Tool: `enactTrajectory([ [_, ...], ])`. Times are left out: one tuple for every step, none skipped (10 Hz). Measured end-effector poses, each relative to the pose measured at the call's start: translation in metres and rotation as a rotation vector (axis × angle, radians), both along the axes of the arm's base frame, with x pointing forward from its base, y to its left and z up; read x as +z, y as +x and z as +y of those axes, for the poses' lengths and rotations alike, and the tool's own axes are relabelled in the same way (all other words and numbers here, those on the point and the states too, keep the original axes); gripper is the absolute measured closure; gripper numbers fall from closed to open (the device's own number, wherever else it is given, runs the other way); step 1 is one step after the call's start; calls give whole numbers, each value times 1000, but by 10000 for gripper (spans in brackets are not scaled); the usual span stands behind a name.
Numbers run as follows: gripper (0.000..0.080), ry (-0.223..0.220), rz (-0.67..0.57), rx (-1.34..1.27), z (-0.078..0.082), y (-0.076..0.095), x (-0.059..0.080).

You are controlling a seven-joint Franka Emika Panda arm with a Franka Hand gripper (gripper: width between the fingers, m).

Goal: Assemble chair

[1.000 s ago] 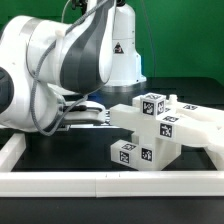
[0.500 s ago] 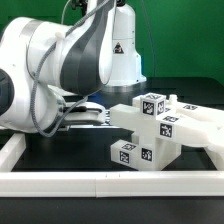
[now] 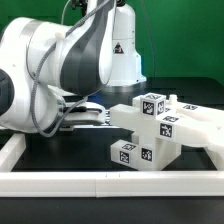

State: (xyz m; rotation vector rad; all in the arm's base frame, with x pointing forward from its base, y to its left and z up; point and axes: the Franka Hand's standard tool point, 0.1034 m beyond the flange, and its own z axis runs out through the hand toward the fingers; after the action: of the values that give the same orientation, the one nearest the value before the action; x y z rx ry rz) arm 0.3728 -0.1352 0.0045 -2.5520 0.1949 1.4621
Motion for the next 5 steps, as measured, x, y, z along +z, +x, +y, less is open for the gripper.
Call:
enactTrajectory([
  [520, -4, -19, 2, -1, 3, 1],
  [520, 4, -29, 3, 3, 11, 17],
  [520, 14, -79, 13, 2, 22, 33],
  [520, 16, -172, 23, 2, 32, 59],
  [520, 24, -253, 21, 6, 33, 85],
])
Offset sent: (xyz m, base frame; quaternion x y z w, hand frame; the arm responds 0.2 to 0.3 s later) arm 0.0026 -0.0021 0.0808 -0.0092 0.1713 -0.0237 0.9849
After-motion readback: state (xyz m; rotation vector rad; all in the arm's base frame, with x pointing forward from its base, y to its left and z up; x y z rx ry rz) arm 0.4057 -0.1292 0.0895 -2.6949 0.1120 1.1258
